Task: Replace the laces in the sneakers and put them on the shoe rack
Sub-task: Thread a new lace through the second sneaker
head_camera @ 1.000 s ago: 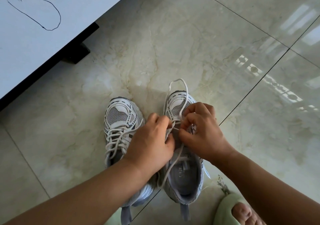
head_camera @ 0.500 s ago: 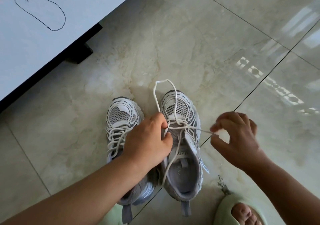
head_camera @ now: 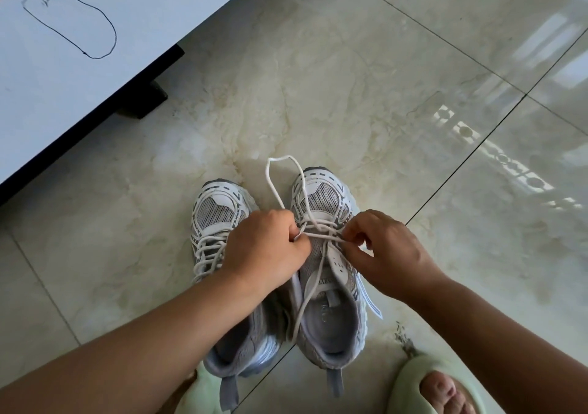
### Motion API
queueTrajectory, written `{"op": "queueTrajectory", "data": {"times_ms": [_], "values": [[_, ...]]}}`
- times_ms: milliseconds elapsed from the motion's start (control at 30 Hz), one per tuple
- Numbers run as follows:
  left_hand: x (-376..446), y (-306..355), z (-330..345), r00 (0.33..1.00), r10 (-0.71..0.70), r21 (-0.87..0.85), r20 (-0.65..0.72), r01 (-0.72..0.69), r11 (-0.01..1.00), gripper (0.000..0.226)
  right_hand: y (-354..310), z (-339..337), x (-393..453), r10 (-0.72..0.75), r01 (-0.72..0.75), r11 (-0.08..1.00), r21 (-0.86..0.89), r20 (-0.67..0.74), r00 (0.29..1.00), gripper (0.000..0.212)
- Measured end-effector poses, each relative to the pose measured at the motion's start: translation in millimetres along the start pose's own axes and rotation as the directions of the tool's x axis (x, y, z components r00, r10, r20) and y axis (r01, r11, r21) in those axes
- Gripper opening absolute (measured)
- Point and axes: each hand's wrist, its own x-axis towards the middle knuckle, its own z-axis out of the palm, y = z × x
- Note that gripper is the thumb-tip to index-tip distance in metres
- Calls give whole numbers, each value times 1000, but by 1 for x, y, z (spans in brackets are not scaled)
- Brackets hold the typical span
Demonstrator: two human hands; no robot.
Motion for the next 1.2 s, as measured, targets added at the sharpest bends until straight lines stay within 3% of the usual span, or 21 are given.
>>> {"op": "queueTrajectory", "data": {"times_ms": [100,233,400,467,567,633,800,933,1067,1200], "values": [[-1,-1,2,1000,-12,-44,3,12,999,27,1,-1,4,-40,40,999,-3,-25,999,5],[-2,-3,2,1000,1,-7,-15,-1,1000,27,3,0,2,-54,50,986,-159,-20,998,11],[-2,-4,0,999,26,102,-33,-22,995,24,31,-2,-22,155,-145,971,-191,35,987,12],[-2,-4,-1,999,26,101,-31,-23,995,23,34,-4,-25,211,-207,975,-76,53,976,10],[-3,-4,0,1000,3,39,-29,-2,999,24,13,-7,-16,185,-173,964,204,-37,982,14],[-5,-4,0,999,6,-13,-37,-7,1000,25,-1,-6,-6,144,-133,953,271,-21,989,18],[-5,-5,2,999,17,-65,-43,-20,998,22,-13,0,9,120,-132,970,205,70,990,3],[-5,-7,3,999,18,-71,-49,-21,997,22,-7,-1,8,-11,6,998,66,83,996,7],[-4,-6,4,999,18,-70,-45,-21,997,25,-4,-5,6,17,-28,986,161,70,997,4],[-4,-5,4,1000,9,-81,-27,-11,997,24,-6,-8,13,-30,23,999,40,184,982,2]]}}
